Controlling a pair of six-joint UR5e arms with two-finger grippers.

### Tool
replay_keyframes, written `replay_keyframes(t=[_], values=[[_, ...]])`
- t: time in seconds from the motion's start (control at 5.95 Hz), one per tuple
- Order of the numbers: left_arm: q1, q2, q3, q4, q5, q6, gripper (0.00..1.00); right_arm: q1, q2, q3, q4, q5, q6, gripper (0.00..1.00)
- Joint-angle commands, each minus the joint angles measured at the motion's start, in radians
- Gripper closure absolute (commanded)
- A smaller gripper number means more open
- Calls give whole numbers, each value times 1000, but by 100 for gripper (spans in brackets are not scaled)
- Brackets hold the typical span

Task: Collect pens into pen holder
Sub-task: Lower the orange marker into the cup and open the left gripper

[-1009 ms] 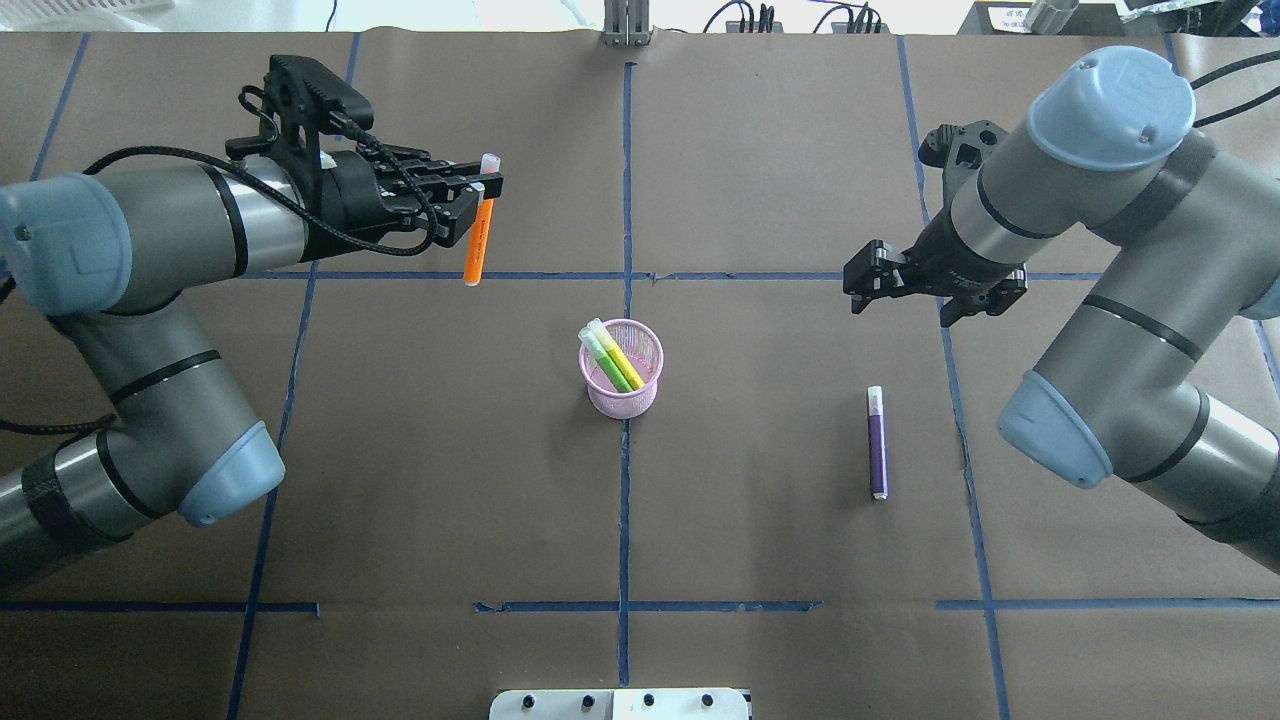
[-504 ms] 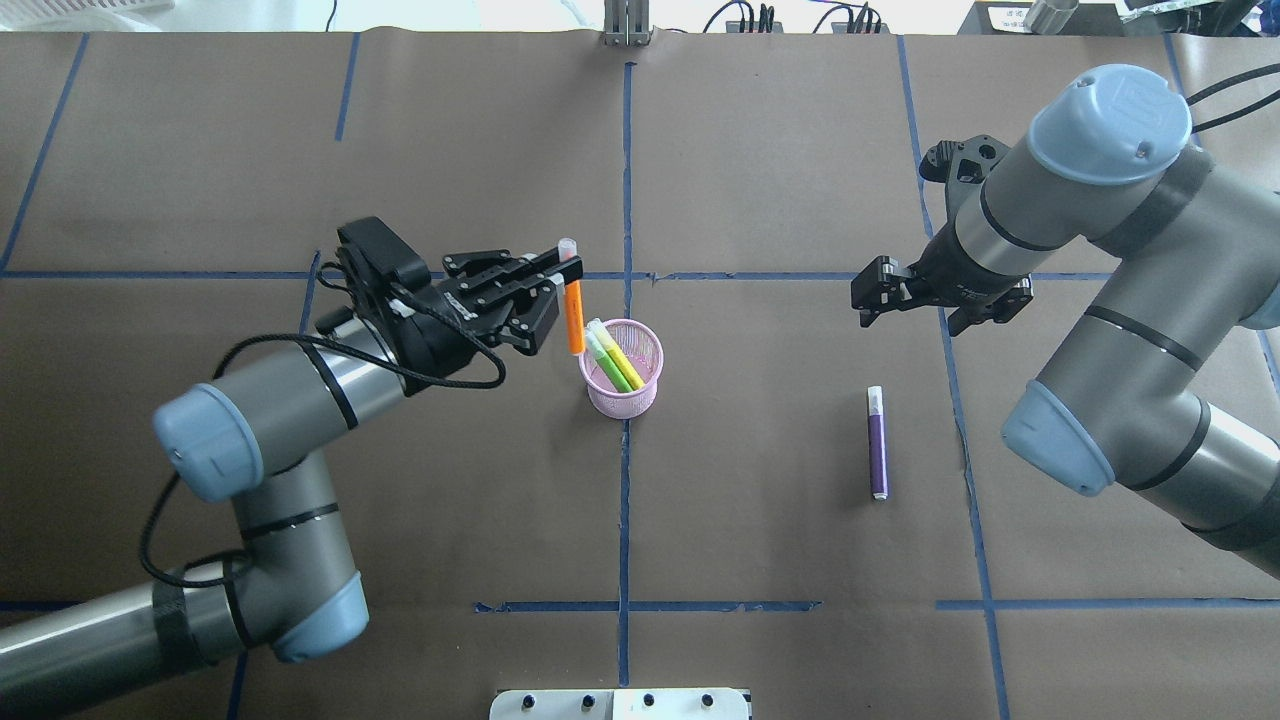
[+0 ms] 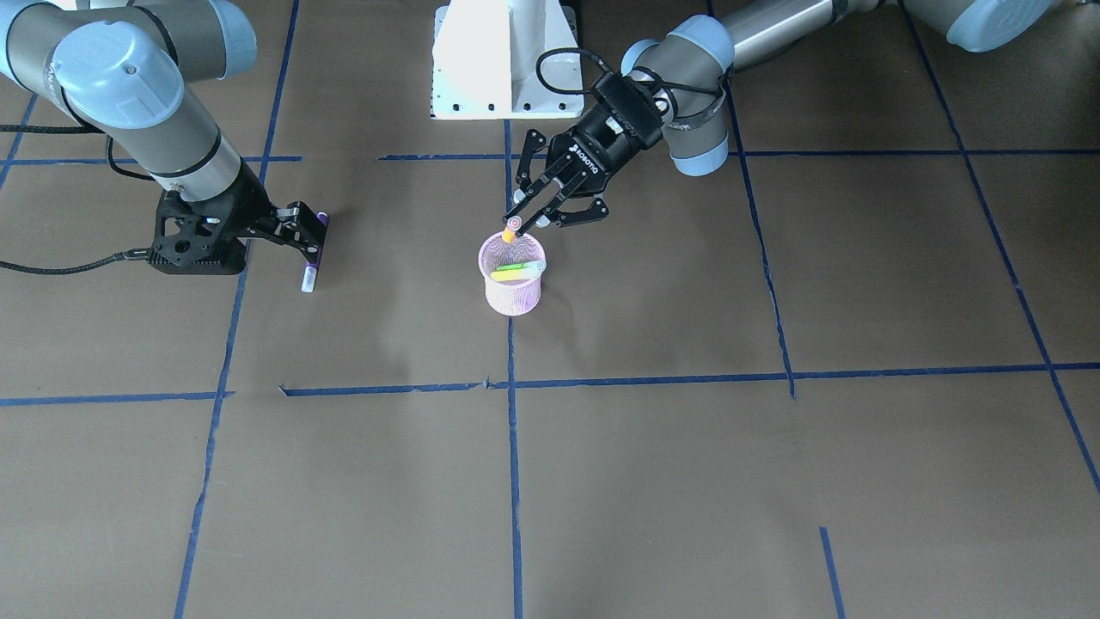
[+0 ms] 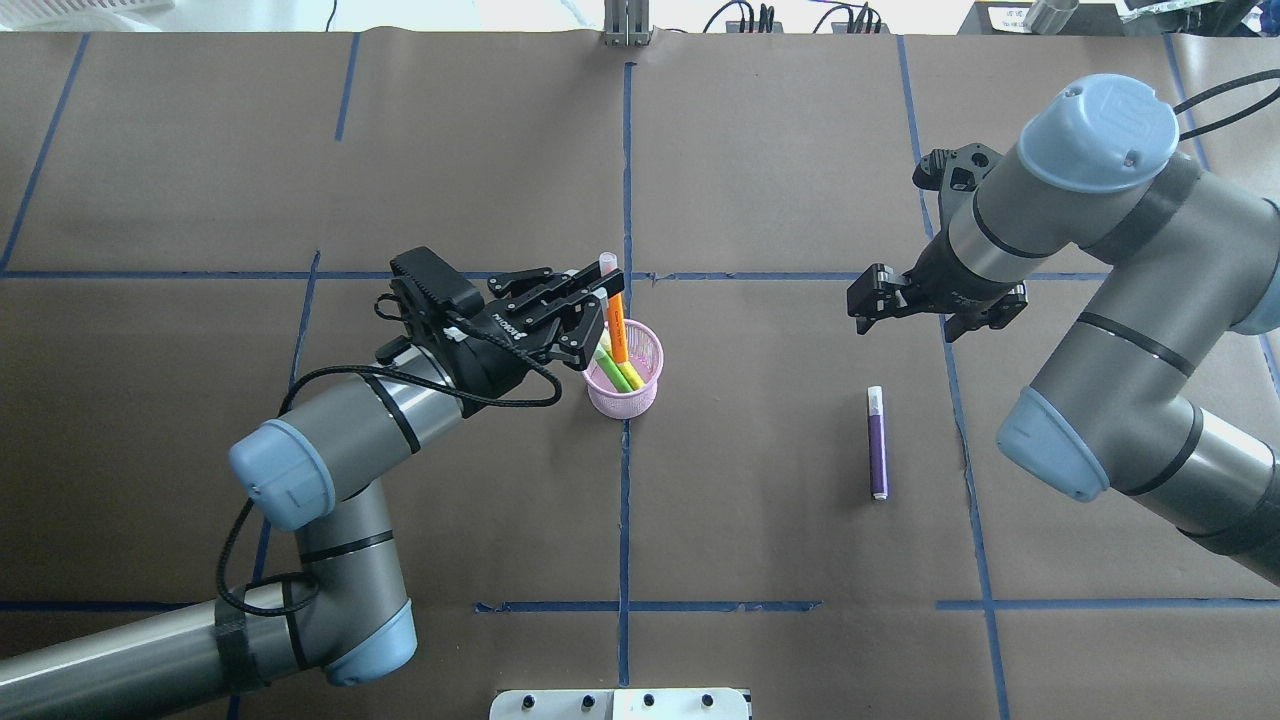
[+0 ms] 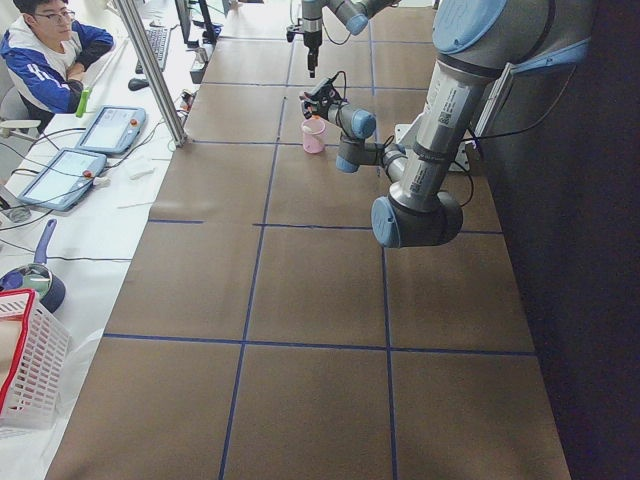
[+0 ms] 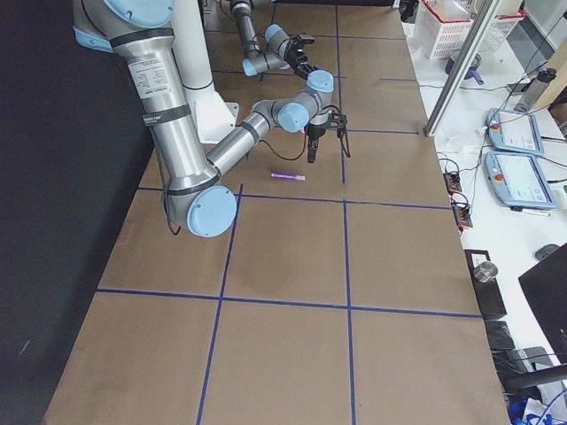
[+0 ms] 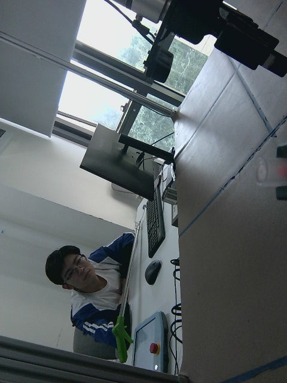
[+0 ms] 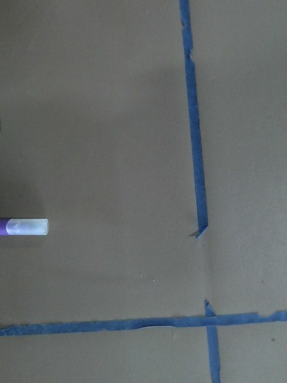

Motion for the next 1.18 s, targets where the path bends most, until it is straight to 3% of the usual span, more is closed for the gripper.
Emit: replay_keyframes(t=[0.0,0.34,0.5,0.84,1.01], values=[[0,-11,37,7,9,20,100,-9,2,-3,0,-15,1,0],[3,-11,73,6,7,23,100,-9,1,-3,0,-17,2,0],[6,-16,78,9,7,22,84,-9,2,-3,1,-26,9,0],[4,-20,75,13,6,25,11,-9,4,-3,1,-32,9,0],[4,-30,73,13,6,23,0,-11,4,-3,0,-32,9,0]])
